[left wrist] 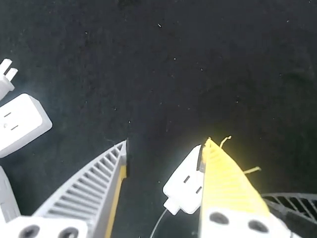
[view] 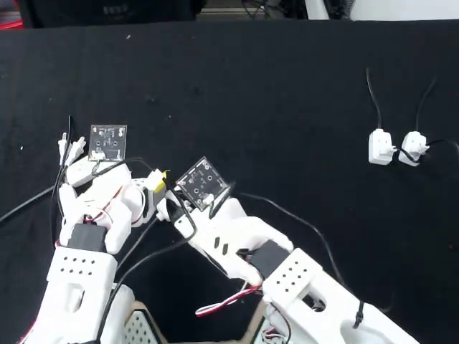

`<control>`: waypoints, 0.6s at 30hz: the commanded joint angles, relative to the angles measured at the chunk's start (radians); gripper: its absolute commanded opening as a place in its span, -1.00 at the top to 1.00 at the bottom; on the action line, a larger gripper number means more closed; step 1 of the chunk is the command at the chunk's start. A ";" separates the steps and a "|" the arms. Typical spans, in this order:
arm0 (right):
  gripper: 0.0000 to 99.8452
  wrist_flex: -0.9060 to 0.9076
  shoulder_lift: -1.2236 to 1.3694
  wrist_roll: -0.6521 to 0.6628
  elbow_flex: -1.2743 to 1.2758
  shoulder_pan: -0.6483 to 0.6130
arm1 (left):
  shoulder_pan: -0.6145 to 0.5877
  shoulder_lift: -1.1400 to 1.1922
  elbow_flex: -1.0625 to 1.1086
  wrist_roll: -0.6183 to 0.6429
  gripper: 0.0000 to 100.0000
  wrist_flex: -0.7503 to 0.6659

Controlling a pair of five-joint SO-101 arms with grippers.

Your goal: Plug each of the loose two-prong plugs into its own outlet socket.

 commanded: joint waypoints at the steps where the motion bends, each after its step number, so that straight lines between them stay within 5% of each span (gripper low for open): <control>1: 0.98 0.002 -0.051 -0.006 -0.035 -0.003 | 0.004 0.000 0.004 -0.012 0.52 0.009; 14: 0.98 0.242 -0.044 0.077 -0.148 -0.002 | 0.001 0.000 -0.004 -0.008 0.52 0.000; 18: 0.98 0.336 0.045 0.077 -0.240 -0.002 | -0.107 0.000 -0.044 -0.012 0.52 0.018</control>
